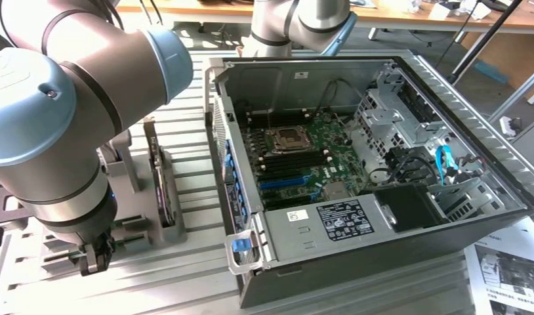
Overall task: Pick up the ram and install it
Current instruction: 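Pick up the ram and move it above insertion slot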
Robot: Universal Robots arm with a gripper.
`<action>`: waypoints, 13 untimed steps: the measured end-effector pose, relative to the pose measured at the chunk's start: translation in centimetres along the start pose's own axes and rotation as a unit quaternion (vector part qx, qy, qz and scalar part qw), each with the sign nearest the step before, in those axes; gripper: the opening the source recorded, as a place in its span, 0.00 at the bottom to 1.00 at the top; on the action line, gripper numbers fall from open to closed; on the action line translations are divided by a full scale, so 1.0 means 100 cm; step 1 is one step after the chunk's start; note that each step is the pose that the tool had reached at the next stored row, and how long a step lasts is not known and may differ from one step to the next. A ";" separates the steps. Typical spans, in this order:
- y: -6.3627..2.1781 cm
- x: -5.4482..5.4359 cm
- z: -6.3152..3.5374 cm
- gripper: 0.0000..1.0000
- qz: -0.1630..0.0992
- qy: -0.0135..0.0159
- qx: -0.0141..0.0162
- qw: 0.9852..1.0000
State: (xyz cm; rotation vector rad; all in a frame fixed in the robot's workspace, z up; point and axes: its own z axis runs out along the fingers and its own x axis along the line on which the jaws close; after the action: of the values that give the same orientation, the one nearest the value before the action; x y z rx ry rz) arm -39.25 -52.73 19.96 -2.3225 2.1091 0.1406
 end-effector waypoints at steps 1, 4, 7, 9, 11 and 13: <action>0.0000 0.000 0.0000 0.14 0.000 0.000 0.000 1.000; 0.0000 0.000 0.0000 0.14 0.000 0.000 0.000 1.000; 0.0000 0.000 0.0000 0.14 0.001 0.000 0.000 1.000; 0.0000 0.000 0.0000 0.14 0.001 0.000 0.000 1.000; 0.0000 0.000 0.0000 0.14 0.001 0.000 0.000 1.000; 0.0000 0.000 0.0000 0.14 0.006 0.000 0.000 1.000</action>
State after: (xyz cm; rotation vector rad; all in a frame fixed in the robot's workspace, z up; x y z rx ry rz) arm -39.25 -52.73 19.97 -2.3102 2.1221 0.1406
